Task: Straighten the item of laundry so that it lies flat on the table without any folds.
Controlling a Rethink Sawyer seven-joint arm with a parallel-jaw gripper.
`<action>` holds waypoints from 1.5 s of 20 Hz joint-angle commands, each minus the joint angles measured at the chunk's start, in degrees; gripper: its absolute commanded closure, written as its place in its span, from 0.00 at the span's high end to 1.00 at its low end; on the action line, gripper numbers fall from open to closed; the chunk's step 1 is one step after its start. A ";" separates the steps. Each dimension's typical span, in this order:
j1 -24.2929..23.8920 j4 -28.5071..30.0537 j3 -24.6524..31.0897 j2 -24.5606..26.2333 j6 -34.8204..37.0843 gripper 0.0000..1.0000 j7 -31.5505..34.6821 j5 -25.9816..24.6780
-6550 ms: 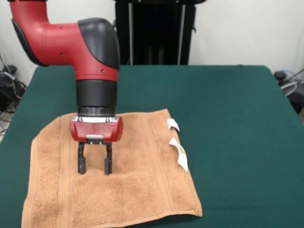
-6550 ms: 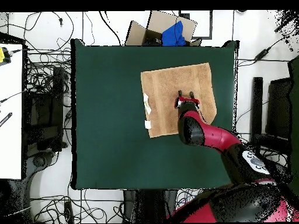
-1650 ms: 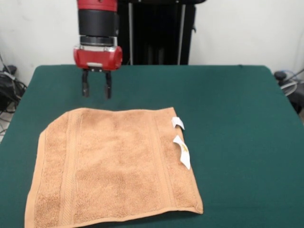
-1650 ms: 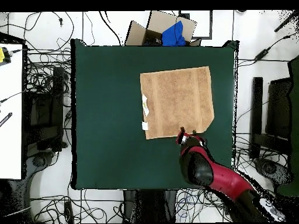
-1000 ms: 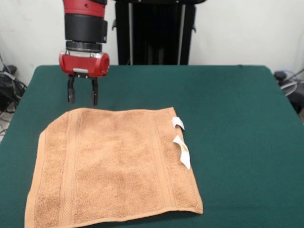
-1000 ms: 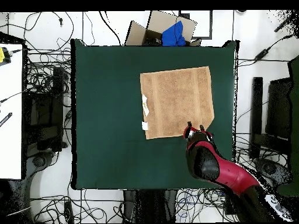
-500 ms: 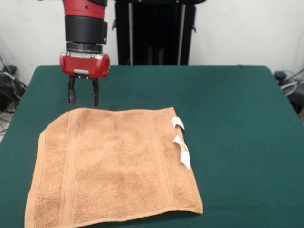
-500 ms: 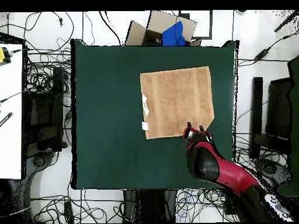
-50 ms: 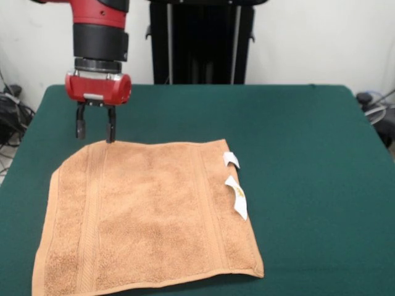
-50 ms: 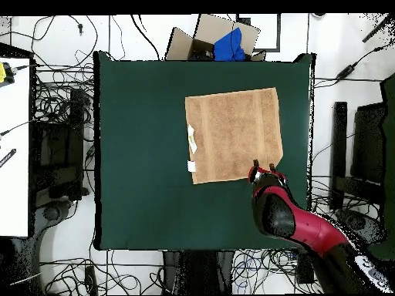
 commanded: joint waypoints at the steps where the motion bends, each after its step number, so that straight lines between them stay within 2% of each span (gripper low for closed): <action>1: -0.94 -6.75 6.17 5.02 4.64 1.00 3.96 -4.19; 30: -1.26 -10.65 5.89 9.13 3.78 1.00 4.58 -7.39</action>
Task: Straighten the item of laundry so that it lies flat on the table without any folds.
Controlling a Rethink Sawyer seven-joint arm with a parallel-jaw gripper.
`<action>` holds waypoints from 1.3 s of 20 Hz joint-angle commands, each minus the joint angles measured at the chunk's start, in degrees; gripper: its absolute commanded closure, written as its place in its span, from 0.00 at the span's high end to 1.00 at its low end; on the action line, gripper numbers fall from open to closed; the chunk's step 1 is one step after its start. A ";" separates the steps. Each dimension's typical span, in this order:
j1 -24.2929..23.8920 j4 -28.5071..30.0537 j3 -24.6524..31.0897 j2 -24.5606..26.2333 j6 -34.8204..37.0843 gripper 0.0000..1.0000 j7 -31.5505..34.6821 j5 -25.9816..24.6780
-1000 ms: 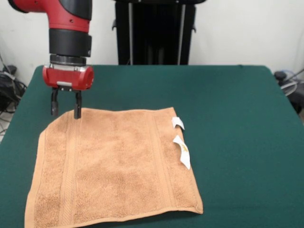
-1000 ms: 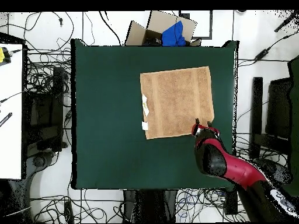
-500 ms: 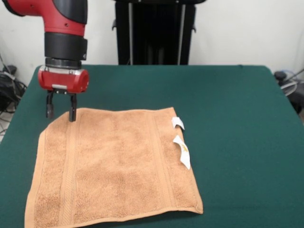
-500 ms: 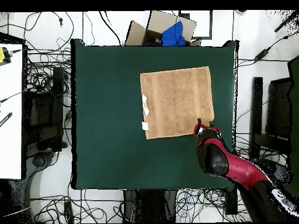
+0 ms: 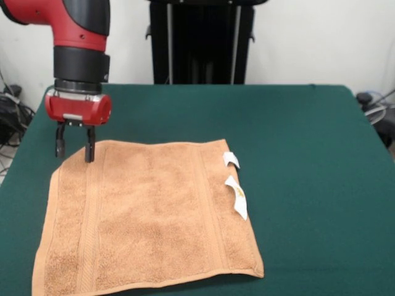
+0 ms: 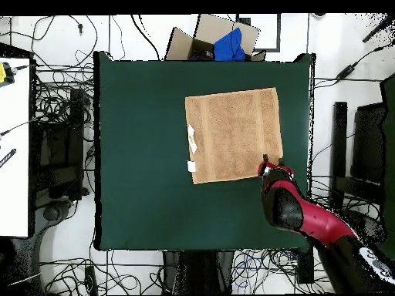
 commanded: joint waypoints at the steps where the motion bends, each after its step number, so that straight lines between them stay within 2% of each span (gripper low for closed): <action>1: 1.13 -4.06 5.18 3.69 3.68 1.00 4.65 -3.95; 26: 3.25 -5.21 2.36 4.79 1.37 1.00 5.86 -3.76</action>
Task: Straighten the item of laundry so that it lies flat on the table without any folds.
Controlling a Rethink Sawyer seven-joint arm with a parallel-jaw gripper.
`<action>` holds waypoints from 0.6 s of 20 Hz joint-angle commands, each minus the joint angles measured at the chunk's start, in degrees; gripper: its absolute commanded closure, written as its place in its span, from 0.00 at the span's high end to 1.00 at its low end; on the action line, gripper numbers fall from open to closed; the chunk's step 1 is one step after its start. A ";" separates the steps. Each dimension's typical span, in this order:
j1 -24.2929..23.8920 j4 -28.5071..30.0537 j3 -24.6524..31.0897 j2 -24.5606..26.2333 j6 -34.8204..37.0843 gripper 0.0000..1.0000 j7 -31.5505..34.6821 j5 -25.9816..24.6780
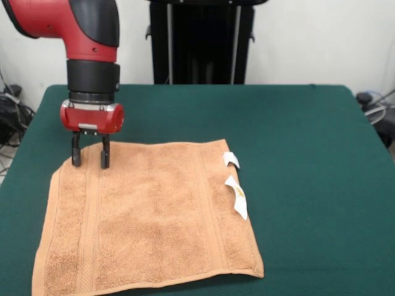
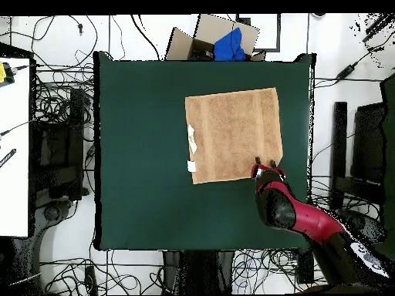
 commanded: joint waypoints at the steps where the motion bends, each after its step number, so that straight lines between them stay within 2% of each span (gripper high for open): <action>1: 2.69 -4.52 2.42 1.79 1.41 1.00 5.80 -2.38; 12: 2.21 -5.63 2.46 3.37 0.82 1.00 5.40 -3.30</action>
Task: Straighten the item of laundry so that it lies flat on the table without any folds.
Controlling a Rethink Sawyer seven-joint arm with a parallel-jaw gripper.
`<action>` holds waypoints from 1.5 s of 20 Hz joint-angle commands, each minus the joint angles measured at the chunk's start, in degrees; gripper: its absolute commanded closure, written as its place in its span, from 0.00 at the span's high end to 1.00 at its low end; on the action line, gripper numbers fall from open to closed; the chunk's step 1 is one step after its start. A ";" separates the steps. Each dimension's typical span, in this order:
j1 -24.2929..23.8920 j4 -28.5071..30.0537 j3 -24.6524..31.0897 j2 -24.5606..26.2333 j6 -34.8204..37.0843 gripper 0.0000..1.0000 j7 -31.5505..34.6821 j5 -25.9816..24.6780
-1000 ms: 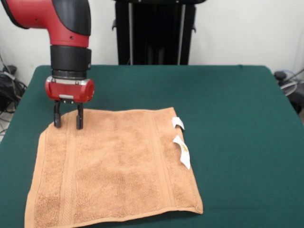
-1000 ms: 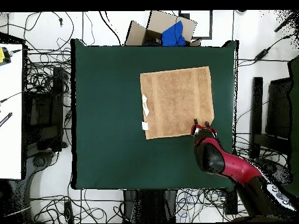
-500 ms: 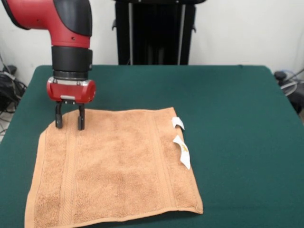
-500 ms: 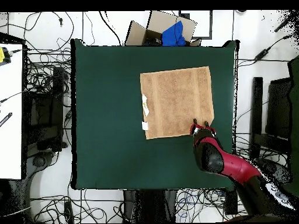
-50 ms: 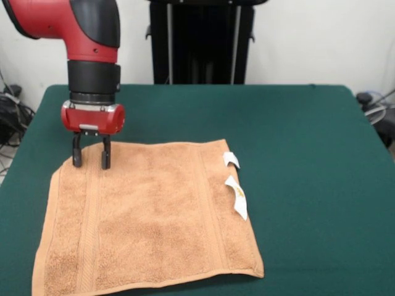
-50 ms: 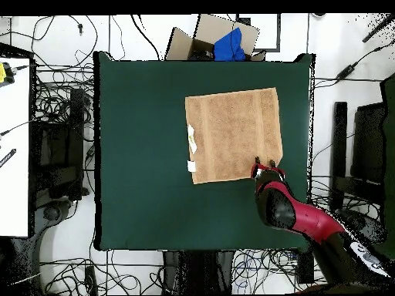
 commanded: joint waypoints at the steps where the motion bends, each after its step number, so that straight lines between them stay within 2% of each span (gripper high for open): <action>1: 1.91 -5.27 2.59 3.00 0.84 1.00 5.42 -3.31; 7: 2.38 -5.97 2.39 3.57 0.06 1.00 5.46 -3.64; 8: 2.39 -5.98 2.38 3.58 0.11 0.00 5.55 -3.70; 24: 2.70 -6.01 1.76 4.08 -1.36 0.00 6.59 -3.02; 28: 2.79 -5.00 1.57 2.92 -1.06 0.00 6.72 -2.86; 30: 2.70 -3.29 1.78 0.81 -0.16 0.00 6.94 -2.56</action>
